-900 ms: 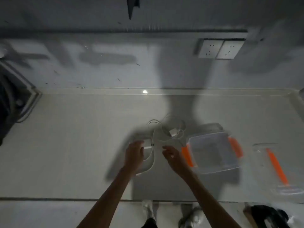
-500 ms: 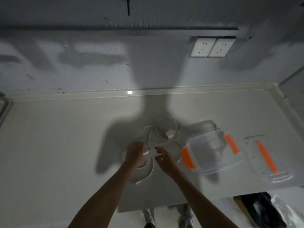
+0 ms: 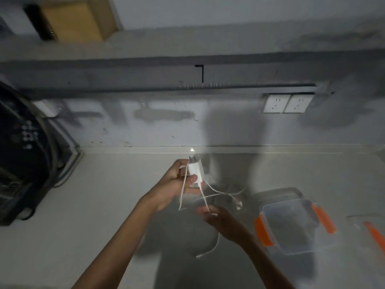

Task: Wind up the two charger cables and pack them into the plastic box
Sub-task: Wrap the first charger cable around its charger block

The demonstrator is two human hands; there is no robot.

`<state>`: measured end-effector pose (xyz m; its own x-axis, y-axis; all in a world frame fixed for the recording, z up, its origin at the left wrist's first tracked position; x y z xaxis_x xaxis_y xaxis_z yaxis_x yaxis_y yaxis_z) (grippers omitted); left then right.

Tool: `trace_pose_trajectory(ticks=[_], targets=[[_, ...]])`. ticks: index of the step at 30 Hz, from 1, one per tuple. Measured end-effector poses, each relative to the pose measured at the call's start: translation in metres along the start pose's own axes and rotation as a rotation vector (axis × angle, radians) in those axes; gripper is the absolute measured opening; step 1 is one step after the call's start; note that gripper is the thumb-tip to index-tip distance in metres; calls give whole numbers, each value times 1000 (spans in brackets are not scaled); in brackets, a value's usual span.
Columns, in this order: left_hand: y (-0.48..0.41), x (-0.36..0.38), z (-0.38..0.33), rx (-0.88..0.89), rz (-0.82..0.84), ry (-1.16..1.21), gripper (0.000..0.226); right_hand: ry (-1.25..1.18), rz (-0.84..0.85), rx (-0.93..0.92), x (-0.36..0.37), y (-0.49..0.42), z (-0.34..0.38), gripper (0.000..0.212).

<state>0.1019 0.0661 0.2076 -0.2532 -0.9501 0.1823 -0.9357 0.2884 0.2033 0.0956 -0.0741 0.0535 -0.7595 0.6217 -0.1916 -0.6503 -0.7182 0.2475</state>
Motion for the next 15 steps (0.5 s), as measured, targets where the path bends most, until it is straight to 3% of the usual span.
trace_pose_trajectory(ticks=[3,6,9,12,15], targets=[[15,9,-52,111,-3,41,30,88,-165,6,-20,0,9,12],[17,13,-80,119,-16,-33,27,72,-307,-55,-44,2,11,22],[-4,19,-72,-54,-3,-61,39,77,-313,-13,-56,0,12,25],[-31,28,-36,-287,12,33,32,-233,-329,59,-58,2,10,23],[-44,39,-2,-485,11,8,27,-440,-241,32,-52,19,26,16]])
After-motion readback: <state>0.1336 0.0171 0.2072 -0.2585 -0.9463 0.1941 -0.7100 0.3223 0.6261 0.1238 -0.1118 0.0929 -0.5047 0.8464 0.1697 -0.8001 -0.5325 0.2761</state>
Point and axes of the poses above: each hand's wrist, its own y-axis away from the middle knuckle, its own x-axis out of the palm, z = x × y, the point moved 8 cm from there along -y, towards the middle knuckle, and after that the axes turned 12 degrees about z, right-handed, at the moved point
